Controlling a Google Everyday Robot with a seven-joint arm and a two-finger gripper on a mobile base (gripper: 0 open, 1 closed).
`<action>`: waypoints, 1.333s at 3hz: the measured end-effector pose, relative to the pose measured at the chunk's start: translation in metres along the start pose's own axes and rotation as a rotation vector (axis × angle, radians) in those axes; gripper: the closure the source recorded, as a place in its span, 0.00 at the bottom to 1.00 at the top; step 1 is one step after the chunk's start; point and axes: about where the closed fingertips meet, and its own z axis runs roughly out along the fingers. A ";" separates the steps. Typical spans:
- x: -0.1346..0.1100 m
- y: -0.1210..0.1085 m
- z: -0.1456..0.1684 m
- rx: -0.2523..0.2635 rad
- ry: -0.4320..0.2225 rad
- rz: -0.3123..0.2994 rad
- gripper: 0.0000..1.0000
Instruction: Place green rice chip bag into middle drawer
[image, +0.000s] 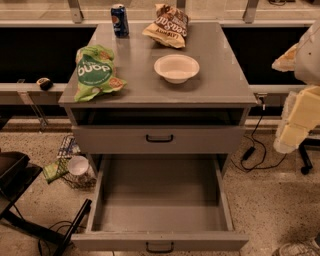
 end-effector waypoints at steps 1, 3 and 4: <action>0.000 0.000 0.000 0.000 0.000 0.000 0.00; -0.017 -0.099 0.044 0.126 -0.182 -0.001 0.00; -0.054 -0.159 0.067 0.200 -0.225 0.055 0.00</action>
Offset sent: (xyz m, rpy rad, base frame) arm 0.1192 -0.0221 -0.0240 0.1879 -0.2381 0.0785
